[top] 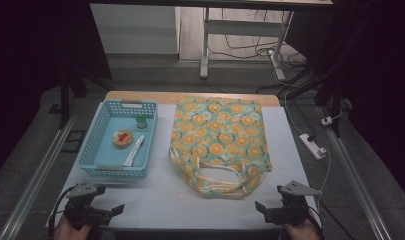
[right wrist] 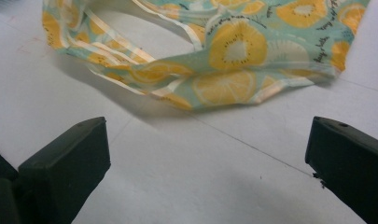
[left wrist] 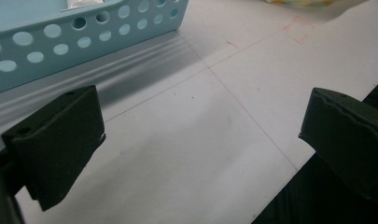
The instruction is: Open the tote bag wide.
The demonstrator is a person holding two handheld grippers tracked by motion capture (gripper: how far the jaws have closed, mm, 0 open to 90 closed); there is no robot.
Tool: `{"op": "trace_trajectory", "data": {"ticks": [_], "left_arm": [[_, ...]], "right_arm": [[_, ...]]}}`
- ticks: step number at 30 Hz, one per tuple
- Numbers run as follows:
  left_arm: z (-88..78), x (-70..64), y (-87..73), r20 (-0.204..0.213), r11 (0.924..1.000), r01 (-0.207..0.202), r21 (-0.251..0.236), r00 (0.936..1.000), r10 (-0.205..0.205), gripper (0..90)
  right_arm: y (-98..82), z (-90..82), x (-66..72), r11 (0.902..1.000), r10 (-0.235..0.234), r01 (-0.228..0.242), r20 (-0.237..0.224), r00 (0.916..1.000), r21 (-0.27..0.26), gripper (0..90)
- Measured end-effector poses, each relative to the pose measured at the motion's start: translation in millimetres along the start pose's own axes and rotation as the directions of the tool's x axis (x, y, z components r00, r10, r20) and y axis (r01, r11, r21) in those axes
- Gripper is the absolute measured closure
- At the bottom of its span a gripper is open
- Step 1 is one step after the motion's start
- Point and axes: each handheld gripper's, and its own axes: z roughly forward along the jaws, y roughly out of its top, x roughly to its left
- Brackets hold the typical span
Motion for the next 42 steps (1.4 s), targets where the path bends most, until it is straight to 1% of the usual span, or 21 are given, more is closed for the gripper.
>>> {"op": "trace_trajectory", "data": {"ticks": [6, 11, 12, 15, 17, 22, 23, 25, 30, 31, 33, 38, 40, 41, 42], "left_arm": [[0.2, 0.4, 0.5, 0.002, 1.0000, 0.000, -0.007, 1.0000, 0.000, 0.0], [1.2, 0.5, 0.8, 0.005, 1.0000, 0.002, -0.001, 1.0000, -0.002, 0.0], [1.3, 0.7, 0.9, 0.006, 1.0000, 0.002, 0.000, 1.0000, -0.002, 0.0], [1.7, 0.9, 1.0, 0.009, 1.0000, 0.002, 0.004, 1.0000, -0.002, 0.0], [2.2, 0.6, 1.1, 0.007, 1.0000, 0.002, 0.006, 1.0000, -0.002, 0.0], [2.4, 0.6, 1.2, 0.010, 1.0000, 0.000, 0.010, 1.0000, 0.000, 0.0], [2.5, 0.7, 1.3, 0.010, 0.9999, 0.000, 0.011, 0.9999, 0.000, 0.0], [2.8, 0.7, 1.3, 0.010, 0.9999, 0.000, 0.011, 0.9999, -0.001, 0.0], [3.0, 0.8, 1.4, 0.011, 0.9999, 0.000, 0.014, 0.9999, 0.000, 0.0], [3.0, 0.8, 1.4, 0.011, 0.9999, 0.000, 0.014, 0.9999, 0.000, 0.0], [3.2, 0.8, 1.4, 0.012, 0.9999, 0.000, 0.015, 0.9999, 0.000, 0.0], [3.4, 1.1, 1.5, 0.013, 0.9999, 0.003, 0.016, 0.9999, -0.003, 0.0], [3.5, 1.1, 1.5, 0.014, 0.9998, 0.005, 0.019, 0.9999, -0.005, 0.0], [3.6, 1.1, 1.6, 0.013, 0.9998, 0.004, 0.019, 0.9999, -0.005, 0.0], [3.6, 1.1, 1.6, 0.013, 0.9998, 0.004, 0.020, 0.9999, -0.004, 0.0]], "right_arm": [[3.0, 3.3, 3.3, 0.9999, -0.016, 0.016, -0.013, 0.9998, 0.007, 0.0], [6.9, 7.4, 6.6, 0.9992, -0.038, 0.038, -0.024, 0.9990, 0.009, 0.0], [8.1, 8.5, 7.4, 0.9986, -0.048, 0.049, -0.028, 0.9985, 0.019, 0.0], [11.7, 13.8, 12.2, 0.9969, -0.073, 0.075, -0.053, 0.9959, 0.025, 0.0], [13.9, 16.2, 14.6, 0.9961, -0.082, 0.084, -0.059, 0.9949, 0.027, 0.0], [21.2, 23.5, 20.7, 0.9937, -0.097, 0.102, -0.095, 0.9907, 0.047, 0.0], [21.2, 23.5, 20.7, 0.9937, -0.097, 0.102, -0.095, 0.9907, 0.047, 0.0], [26.3, 29.4, 25.0, 0.9913, -0.109, 0.116, -0.112, 0.9876, 0.061, 0.0], [35.4, 39.7, 32.3, 0.9844, -0.145, 0.157, -0.138, 0.9798, 0.079, 0.0], [35.4, 39.7, 32.3, 0.9844, -0.145, 0.157, -0.138, 0.9798, 0.079, 0.0], [40.4, 46.6, 35.9, 0.9800, -0.159, 0.175, -0.157, 0.9748, 0.095, 0.0], [45.7, 54.6, 39.1, 0.9775, -0.162, 0.181, -0.170, 0.9722, 0.108, 0.0], [49.0, 59.5, 40.6, 0.9751, -0.167, 0.189, -0.180, 0.9694, 0.116, 0.0], [52.1, 64.4, 42.2, 0.9734, -0.173, 0.197, -0.191, 0.9664, 0.117, 0.0], [53.2, 66.3, 43.0, 0.9731, -0.172, 0.197, -0.195, 0.9657, 0.119, 0.0]]}}
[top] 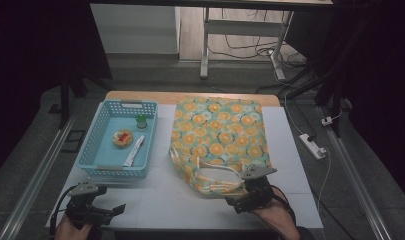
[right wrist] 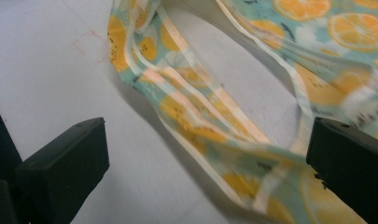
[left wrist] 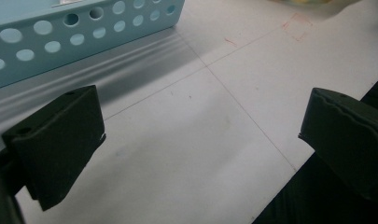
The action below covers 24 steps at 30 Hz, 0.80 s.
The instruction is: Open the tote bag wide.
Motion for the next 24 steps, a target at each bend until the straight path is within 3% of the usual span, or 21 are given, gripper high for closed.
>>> {"op": "trace_trajectory", "data": {"ticks": [9, 14, 24], "left_arm": [[0.1, 0.0, 0.1, 0.000, 1.0000, 0.000, 0.003, 1.0000, 0.000, 0.0], [0.3, 0.1, 0.2, 0.000, 1.0000, 0.000, 0.005, 1.0000, 0.000, 0.0], [0.5, -0.7, 0.2, -0.003, 1.0000, -0.005, 0.006, 1.0000, 0.006, 0.0]], "right_arm": [[14.1, 28.7, 7.6, 0.9976, -0.045, 0.047, -0.040, 0.9982, 0.051, 0.3], [15.9, 40.2, 9.5, 0.9949, -0.061, 0.067, -0.077, 0.9952, 0.076, 8.1], [19.2, 47.1, 9.1, 0.9860, -0.118, 0.131, -0.119, 0.9858, 0.104, 56.0]]}}
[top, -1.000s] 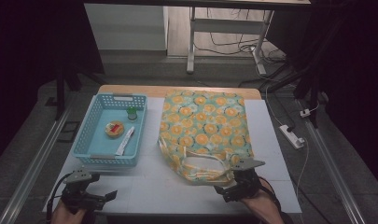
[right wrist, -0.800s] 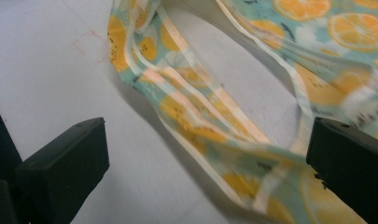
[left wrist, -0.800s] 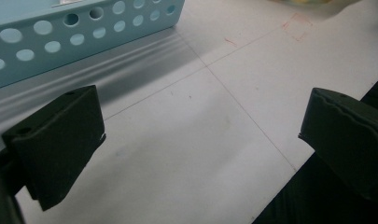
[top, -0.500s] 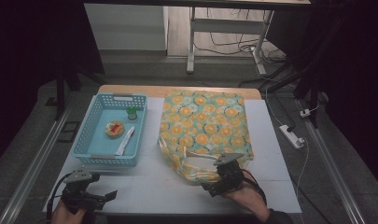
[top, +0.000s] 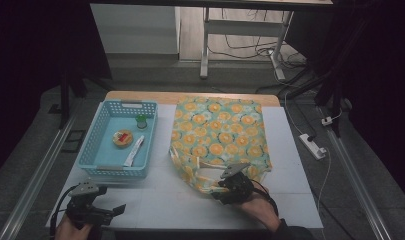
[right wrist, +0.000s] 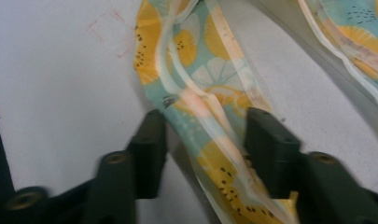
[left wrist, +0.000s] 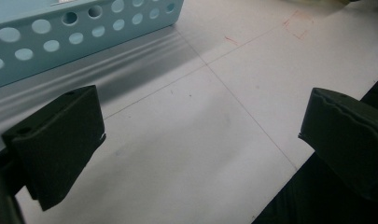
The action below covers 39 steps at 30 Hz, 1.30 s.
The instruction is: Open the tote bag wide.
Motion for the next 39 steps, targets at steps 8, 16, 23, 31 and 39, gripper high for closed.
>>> {"op": "trace_trajectory", "data": {"ticks": [8, 16, 23, 31, 39], "left_arm": [[0.3, -0.5, 0.2, -0.002, 1.0000, -0.004, 0.004, 1.0000, 0.004, 0.0], [0.7, -1.2, 0.3, -0.006, 0.9999, -0.010, 0.007, 0.9999, 0.010, 0.0], [1.0, -1.2, 0.5, -0.007, 0.9999, -0.009, 0.010, 0.9999, 0.009, 0.0], [1.2, -1.2, 0.6, -0.008, 0.9998, -0.011, 0.015, 0.9999, 0.011, 0.0], [1.5, -1.5, 0.7, -0.008, 0.9998, -0.012, 0.016, 0.9999, 0.012, 0.0]], "right_arm": [[4.1, -14.0, 2.4, 0.9986, -0.018, 0.017, -0.003, 0.9998, -0.050, 76.6], [8.0, -26.4, 2.2, 0.9970, -0.025, 0.024, -0.012, 0.9996, -0.074, 89.7], [17.1, -36.1, -12.2, 0.9908, 0.025, -0.027, -0.015, 0.9996, -0.133, 89.7], [36.4, -38.3, -35.7, 0.9843, 0.045, -0.041, 0.021, 0.9987, -0.172, 89.7], [57.9, -31.9, -63.8, 0.9815, 0.055, -0.045, 0.054, 0.9970, -0.186, 89.6]]}}
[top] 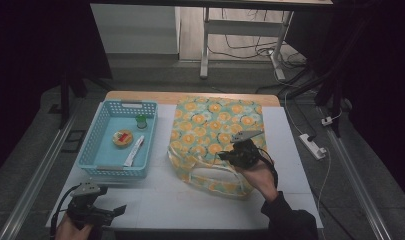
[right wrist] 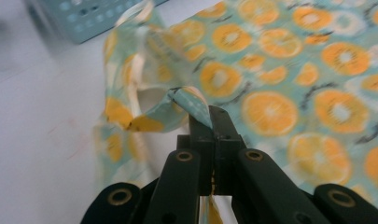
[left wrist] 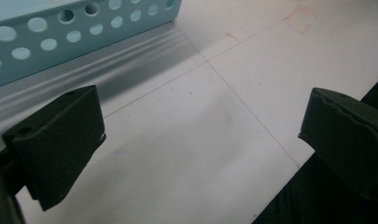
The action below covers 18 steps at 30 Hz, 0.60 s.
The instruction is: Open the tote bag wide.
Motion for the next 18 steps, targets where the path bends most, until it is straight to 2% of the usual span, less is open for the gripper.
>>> {"op": "trace_trajectory", "data": {"ticks": [9, 15, 17, 18], "left_arm": [[0.4, 0.0, 0.2, -0.001, 1.0000, 0.000, 0.004, 1.0000, 0.000, 0.0], [0.6, 0.1, 0.3, -0.001, 1.0000, 0.002, 0.007, 1.0000, -0.002, 0.0], [0.8, 0.0, 0.4, -0.003, 1.0000, 0.001, 0.008, 1.0000, 0.000, 0.1], [0.8, 0.0, 0.4, -0.003, 1.0000, 0.001, 0.009, 1.0000, -0.001, 0.1]], "right_arm": [[18.5, 13.8, -27.8, 0.9995, 0.028, -0.027, 0.039, 0.9989, -0.017, 89.7], [28.4, 22.6, -53.5, 0.9982, 0.053, -0.050, 0.073, 0.9959, -0.032, 89.7], [29.4, 23.3, -56.3, 0.9982, 0.054, -0.051, 0.077, 0.9956, -0.032, 89.6], [31.8, 26.4, -64.3, 0.9976, 0.063, -0.060, 0.090, 0.9940, -0.036, 89.7]]}}
